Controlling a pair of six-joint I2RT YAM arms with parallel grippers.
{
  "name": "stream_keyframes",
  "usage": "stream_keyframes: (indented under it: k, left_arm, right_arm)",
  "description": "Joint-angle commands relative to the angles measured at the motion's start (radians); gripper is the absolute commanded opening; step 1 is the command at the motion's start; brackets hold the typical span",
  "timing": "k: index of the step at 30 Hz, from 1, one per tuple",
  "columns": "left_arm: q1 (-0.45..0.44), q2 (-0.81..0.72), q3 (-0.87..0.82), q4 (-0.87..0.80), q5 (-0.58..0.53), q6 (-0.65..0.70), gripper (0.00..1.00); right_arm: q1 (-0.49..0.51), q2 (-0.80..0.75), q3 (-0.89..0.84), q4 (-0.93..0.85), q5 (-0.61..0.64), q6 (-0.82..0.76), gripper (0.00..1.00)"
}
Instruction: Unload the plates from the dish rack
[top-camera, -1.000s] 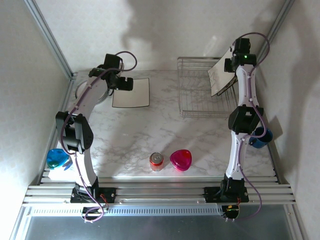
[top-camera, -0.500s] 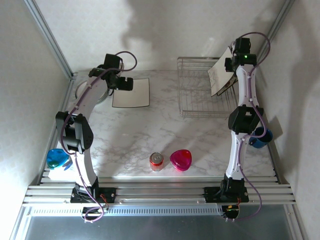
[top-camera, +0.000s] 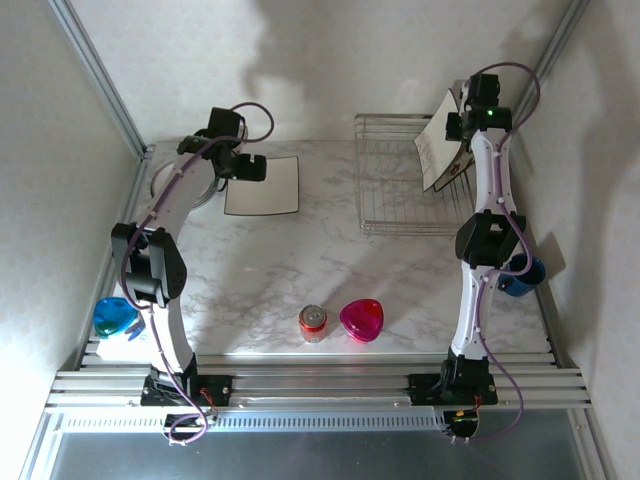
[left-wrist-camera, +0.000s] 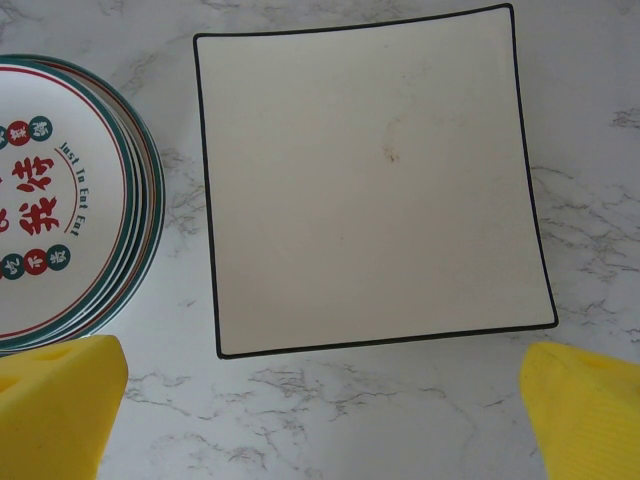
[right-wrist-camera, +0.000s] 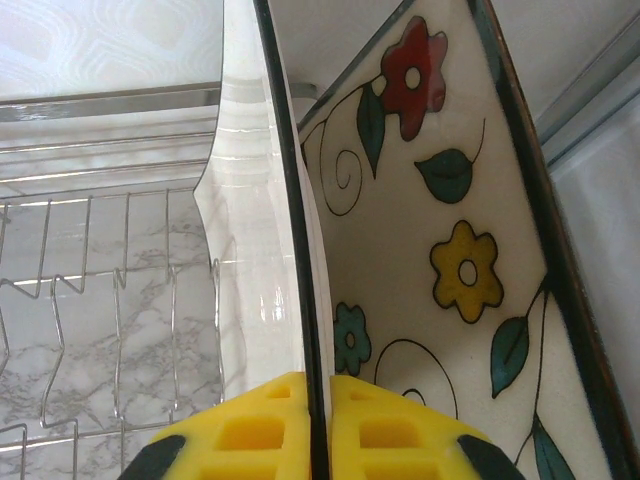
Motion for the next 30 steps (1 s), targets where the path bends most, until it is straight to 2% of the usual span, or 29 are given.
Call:
stream_keyframes:
  k: [1,15,22,30]
  left_arm:
    - [0.003,-0.042,0.019,-0.023,-0.008,-0.01,1.0]
    - [0.002,-0.049,-0.014,-0.019,-0.004,-0.006,1.0]
    - [0.002,-0.069,-0.063,-0.009,-0.006,-0.009,0.99]
    - [0.002,-0.1,-0.088,0.009,0.003,-0.016,1.0]
  right_arm:
    - [0.007,0.033,0.008,-0.028,0.005,0.003,0.0]
    - [0.024,-0.102,0.002,-0.04,0.091,0.049,0.0]
    - [0.039,-0.193,-0.028,-0.009,0.14,0.032,0.0]
    - [0.043,-0.247,0.013,-0.004,0.171,0.01,0.0]
